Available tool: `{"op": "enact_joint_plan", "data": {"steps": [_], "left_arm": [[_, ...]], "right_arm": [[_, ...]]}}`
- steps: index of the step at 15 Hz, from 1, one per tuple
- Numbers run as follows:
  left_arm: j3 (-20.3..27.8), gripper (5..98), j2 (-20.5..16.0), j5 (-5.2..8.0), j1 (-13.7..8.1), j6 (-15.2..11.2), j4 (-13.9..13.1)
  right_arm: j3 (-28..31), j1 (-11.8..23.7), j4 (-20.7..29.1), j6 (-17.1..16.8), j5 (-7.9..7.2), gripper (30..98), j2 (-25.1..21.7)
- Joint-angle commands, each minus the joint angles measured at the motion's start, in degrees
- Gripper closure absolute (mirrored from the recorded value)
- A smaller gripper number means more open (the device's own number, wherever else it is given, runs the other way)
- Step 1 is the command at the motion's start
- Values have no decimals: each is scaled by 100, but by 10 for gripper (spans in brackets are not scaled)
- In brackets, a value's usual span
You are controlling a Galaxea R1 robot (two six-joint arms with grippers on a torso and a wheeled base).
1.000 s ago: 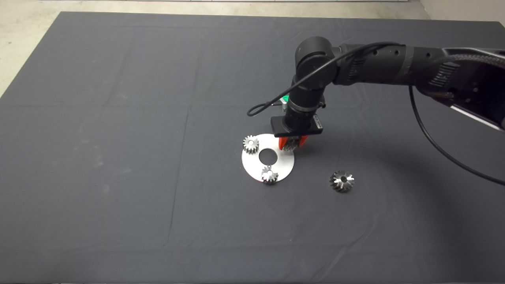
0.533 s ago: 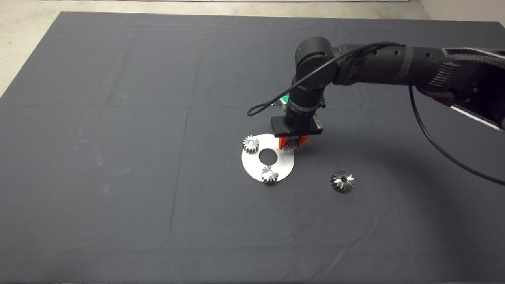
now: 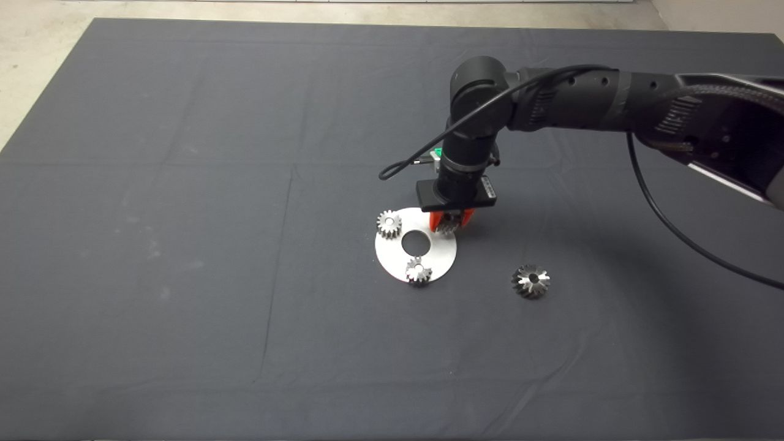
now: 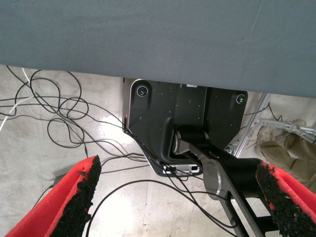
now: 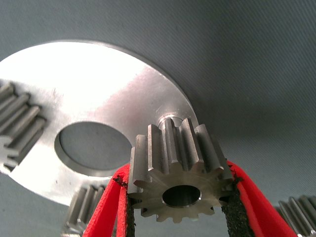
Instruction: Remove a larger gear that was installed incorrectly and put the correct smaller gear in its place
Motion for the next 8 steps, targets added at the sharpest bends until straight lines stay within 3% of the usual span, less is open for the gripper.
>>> {"op": "enact_joint_plan", "data": {"steps": [1, 8], "left_arm": [[94, 242, -23, 22, 3, -12, -35], [85, 242, -23, 32, 3, -4, -35]], "right_arm": [[-110, 155, -196, -77, -457, 927, 154], [110, 154, -189, -59, -457, 925, 145]]}}
